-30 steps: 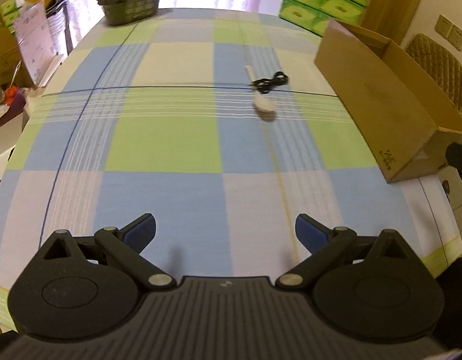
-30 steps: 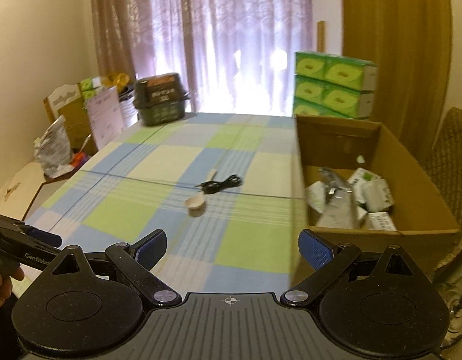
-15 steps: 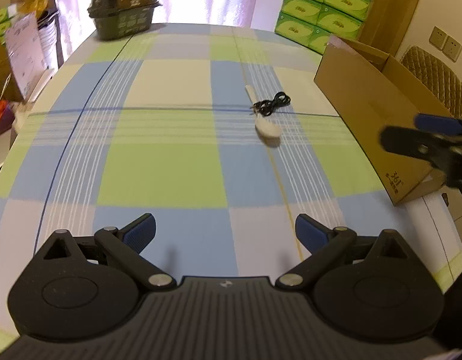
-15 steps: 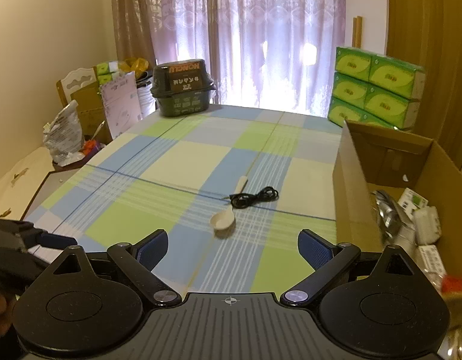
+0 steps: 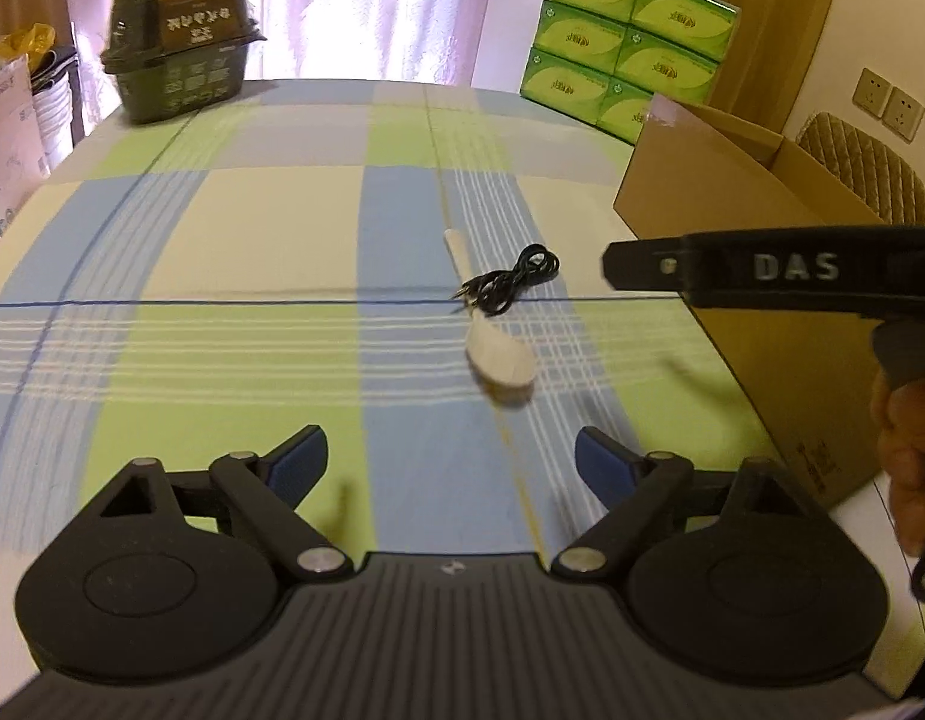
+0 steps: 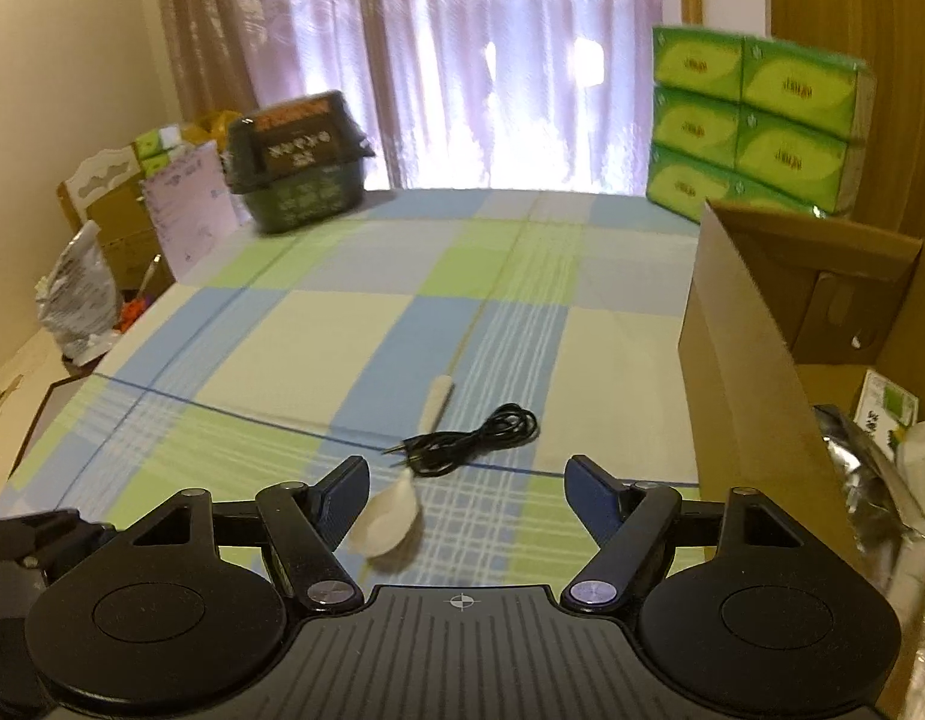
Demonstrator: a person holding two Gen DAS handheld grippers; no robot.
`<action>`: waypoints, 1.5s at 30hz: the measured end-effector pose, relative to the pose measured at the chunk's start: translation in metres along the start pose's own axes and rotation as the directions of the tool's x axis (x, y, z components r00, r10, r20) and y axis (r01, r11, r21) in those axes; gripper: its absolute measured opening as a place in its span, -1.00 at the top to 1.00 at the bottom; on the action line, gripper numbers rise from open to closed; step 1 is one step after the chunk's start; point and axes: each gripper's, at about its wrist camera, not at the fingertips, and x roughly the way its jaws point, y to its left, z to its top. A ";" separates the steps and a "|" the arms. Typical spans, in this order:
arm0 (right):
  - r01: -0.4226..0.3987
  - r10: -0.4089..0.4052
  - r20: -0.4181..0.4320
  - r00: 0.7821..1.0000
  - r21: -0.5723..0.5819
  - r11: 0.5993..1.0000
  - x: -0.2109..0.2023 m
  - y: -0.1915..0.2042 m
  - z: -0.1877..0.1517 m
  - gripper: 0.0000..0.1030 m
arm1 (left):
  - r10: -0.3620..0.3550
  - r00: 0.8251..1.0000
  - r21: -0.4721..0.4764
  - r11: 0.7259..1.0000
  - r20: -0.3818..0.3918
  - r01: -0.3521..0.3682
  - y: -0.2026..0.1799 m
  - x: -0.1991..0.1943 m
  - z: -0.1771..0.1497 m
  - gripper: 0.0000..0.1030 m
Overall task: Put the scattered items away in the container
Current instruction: 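Grasp the white spoon with the left tool while the right tool grasps the black cable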
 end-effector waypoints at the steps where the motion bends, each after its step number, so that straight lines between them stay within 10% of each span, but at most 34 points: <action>1: -0.004 0.004 -0.006 1.000 0.007 1.000 0.004 -0.003 0.002 -0.53 | -0.007 1.000 -0.001 1.000 0.000 0.007 -0.001 0.005 0.001 -0.58; 15: -0.012 0.014 -0.028 1.000 0.044 0.999 0.037 -0.021 0.013 -0.52 | -0.012 1.000 0.076 0.997 -0.025 0.014 -0.016 0.069 0.023 -0.08; 20: -0.017 0.019 -0.042 0.999 0.049 0.999 0.045 -0.023 0.014 -0.52 | 0.011 1.000 0.110 0.994 -0.025 -0.008 -0.017 0.074 0.027 0.49; 40: 0.071 -0.060 -0.116 0.991 0.087 0.994 0.113 0.000 0.018 -0.22 | 0.082 0.996 0.095 0.992 -0.025 -0.080 0.041 0.035 0.009 0.50; 45: 0.064 -0.062 -0.116 0.991 0.012 0.998 0.110 0.006 0.012 0.32 | 0.092 0.995 0.103 0.991 -0.024 -0.089 0.045 0.037 0.009 0.49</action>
